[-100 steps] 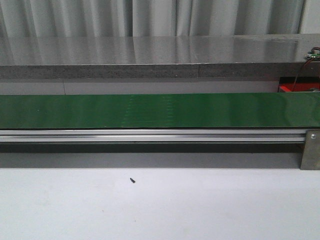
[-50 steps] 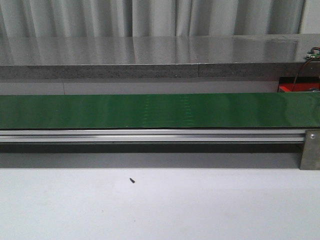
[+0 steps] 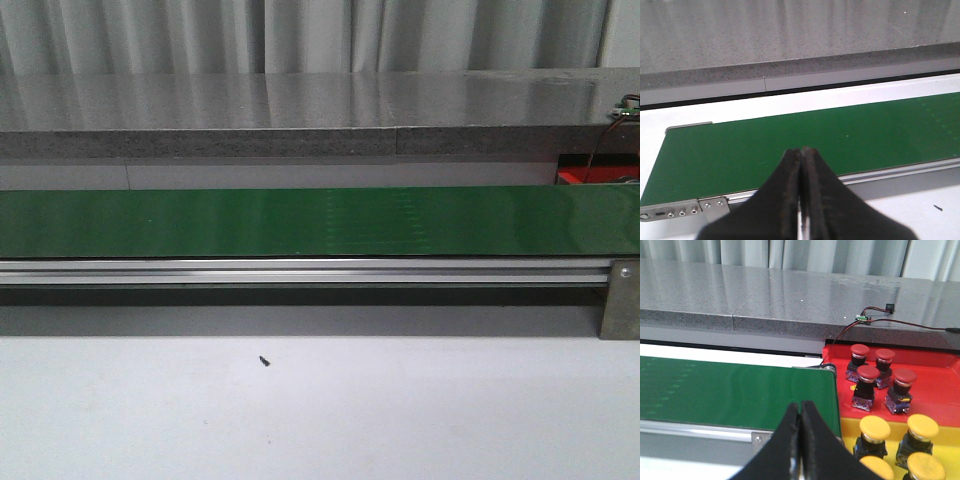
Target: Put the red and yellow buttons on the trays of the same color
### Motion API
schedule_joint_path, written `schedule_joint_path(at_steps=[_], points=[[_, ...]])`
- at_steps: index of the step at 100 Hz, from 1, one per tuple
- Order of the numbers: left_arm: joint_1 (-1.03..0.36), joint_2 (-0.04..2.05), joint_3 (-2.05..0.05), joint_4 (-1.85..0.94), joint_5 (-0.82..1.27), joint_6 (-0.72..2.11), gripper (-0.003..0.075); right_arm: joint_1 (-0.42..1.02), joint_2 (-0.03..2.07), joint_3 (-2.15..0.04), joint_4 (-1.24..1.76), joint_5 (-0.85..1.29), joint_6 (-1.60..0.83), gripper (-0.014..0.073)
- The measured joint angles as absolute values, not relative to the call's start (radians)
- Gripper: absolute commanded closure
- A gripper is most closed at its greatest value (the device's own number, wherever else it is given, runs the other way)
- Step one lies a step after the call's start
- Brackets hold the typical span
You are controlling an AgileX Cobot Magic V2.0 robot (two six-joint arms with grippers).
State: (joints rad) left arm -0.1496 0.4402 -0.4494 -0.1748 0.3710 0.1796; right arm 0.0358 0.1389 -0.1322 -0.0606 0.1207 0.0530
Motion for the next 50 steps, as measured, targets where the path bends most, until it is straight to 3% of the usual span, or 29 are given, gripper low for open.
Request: schedule_joint_path(at_steps=[21,50], points=[[-0.15,0.44,-0.449,-0.175,0.371,0.18,0.074,0.004,0.005,-0.032,-0.065,0.121,0.053,0.0662],[-0.15,0.44,-0.449,-0.175,0.371,0.18,0.074,-0.023,-0.01,0.027,-0.066,0.125,0.053,0.0662]])
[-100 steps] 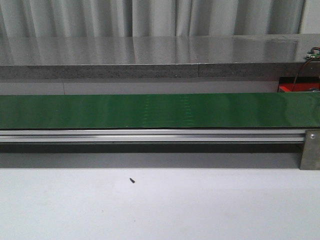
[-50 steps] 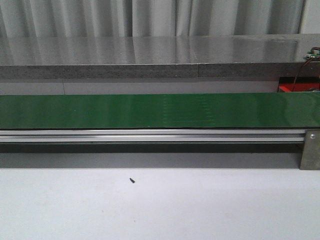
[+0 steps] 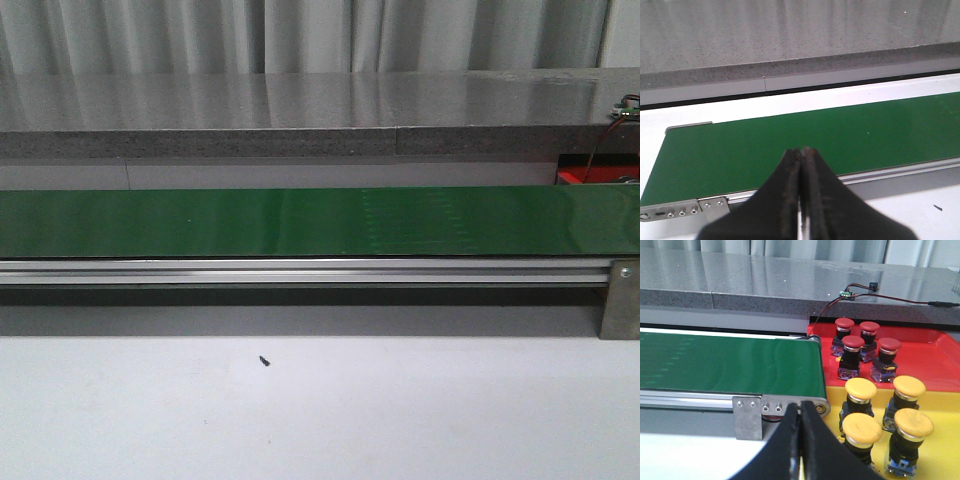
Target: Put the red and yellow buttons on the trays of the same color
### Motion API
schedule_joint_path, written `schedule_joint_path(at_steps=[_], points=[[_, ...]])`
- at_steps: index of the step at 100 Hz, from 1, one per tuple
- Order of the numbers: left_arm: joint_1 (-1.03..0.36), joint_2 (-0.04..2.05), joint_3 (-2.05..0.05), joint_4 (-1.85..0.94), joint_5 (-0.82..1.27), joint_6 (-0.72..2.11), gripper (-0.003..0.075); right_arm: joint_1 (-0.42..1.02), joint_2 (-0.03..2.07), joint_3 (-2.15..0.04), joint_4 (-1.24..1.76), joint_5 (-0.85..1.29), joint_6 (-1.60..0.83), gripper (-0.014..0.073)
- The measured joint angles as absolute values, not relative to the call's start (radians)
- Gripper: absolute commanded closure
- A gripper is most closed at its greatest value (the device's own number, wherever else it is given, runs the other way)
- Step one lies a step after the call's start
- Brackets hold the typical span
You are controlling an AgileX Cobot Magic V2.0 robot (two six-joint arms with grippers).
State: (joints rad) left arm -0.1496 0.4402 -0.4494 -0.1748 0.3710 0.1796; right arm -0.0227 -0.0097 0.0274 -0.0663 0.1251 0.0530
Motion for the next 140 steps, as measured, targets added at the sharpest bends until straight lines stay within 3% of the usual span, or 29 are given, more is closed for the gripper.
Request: schedule_joint_path(at_steps=[121,140], points=[[-0.15,0.44,-0.449,-0.175,0.369,0.18,0.074,-0.023,-0.01,0.029,-0.066,0.125,0.055,0.0662],[-0.15,0.42,-0.401,-0.121,0.217,0.18,0.074,-0.023,-0.01,0.029,-0.066,0.125,0.055,0.0662]])
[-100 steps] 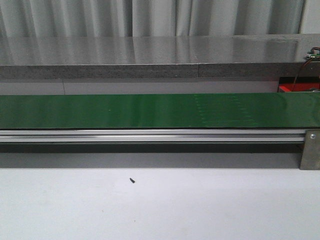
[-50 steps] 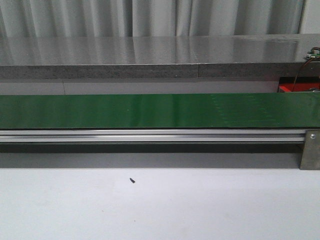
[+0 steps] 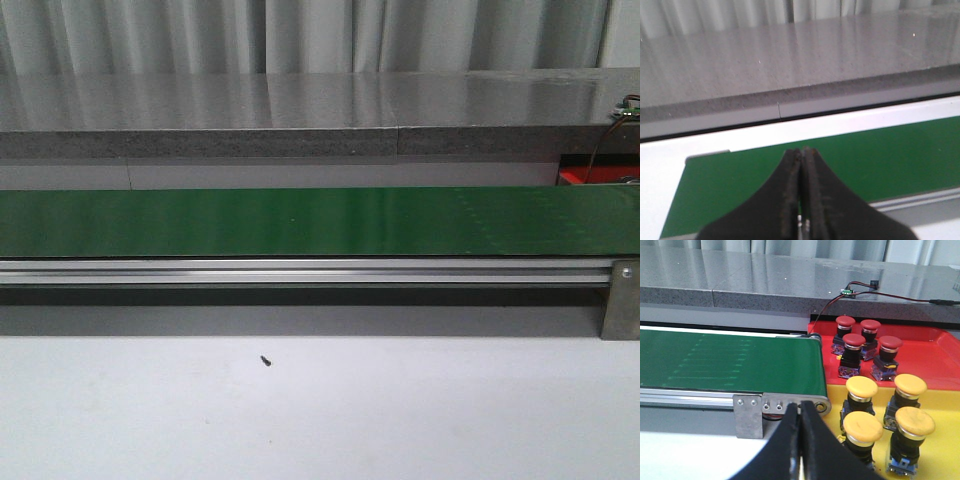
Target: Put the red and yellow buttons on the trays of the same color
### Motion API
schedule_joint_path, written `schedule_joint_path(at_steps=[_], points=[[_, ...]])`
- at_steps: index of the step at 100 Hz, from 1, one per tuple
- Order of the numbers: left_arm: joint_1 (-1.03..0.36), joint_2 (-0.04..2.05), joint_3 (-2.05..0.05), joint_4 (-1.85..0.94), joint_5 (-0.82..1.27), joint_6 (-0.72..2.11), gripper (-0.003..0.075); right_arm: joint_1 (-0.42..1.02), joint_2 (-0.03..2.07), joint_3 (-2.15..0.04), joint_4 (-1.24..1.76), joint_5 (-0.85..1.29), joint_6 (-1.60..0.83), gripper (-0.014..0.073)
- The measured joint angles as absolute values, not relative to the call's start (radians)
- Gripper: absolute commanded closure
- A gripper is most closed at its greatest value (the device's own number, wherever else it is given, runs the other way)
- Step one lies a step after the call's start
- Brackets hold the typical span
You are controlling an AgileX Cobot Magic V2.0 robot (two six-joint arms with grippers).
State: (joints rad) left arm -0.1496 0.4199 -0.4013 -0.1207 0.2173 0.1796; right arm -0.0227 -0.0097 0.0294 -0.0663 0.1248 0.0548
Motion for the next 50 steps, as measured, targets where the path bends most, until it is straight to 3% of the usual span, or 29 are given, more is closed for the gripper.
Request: schedule_joint_path(at_steps=[50], points=[[-0.051,0.056,-0.064,-0.057,0.116,0.151,0.074,-0.023,-0.01,0.029,-0.066,0.125,0.055,0.0662]])
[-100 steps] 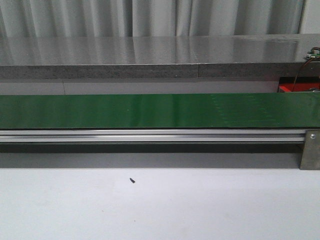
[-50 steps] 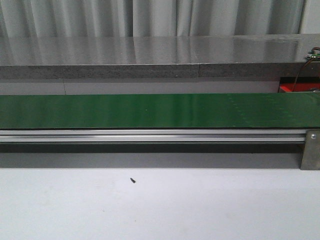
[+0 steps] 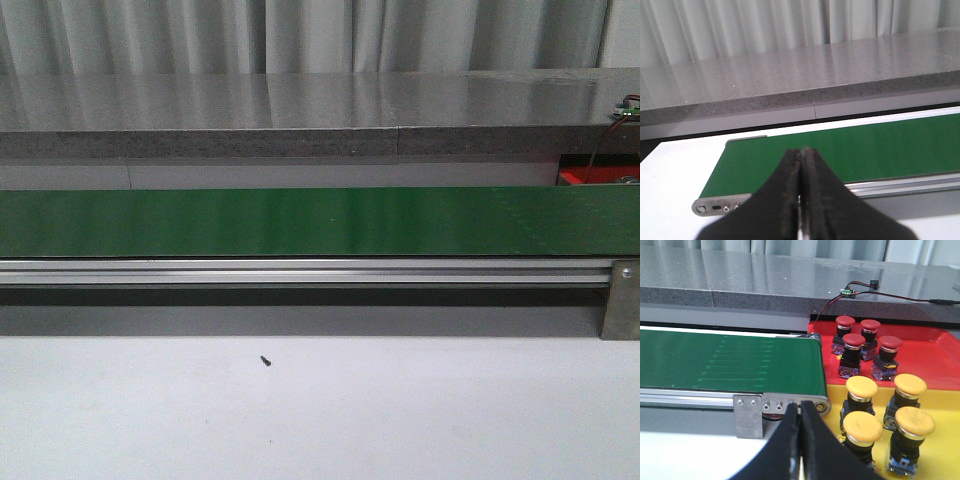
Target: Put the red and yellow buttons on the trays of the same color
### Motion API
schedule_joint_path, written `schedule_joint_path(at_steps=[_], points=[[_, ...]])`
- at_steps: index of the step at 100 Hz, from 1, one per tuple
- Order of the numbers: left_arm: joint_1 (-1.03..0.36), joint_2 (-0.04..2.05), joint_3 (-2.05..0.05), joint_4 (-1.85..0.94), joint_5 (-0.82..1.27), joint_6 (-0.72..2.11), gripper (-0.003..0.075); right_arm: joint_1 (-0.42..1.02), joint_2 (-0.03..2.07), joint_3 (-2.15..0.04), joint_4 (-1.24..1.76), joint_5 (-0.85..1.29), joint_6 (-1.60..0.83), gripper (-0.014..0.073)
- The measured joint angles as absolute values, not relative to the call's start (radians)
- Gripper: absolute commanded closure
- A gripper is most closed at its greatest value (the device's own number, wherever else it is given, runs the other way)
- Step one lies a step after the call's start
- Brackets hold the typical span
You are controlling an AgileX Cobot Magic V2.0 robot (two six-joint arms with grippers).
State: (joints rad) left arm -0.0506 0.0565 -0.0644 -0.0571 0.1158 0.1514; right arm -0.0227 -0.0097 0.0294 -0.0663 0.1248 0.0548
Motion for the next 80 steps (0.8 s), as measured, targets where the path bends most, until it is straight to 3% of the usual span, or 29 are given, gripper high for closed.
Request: schedule_joint_path(at_steps=[80], points=[[-0.048,-0.005,0.008,0.0,0.108,0.008,0.074,-0.023,-0.011,0.029,-0.066,0.125,0.055,0.0662]])
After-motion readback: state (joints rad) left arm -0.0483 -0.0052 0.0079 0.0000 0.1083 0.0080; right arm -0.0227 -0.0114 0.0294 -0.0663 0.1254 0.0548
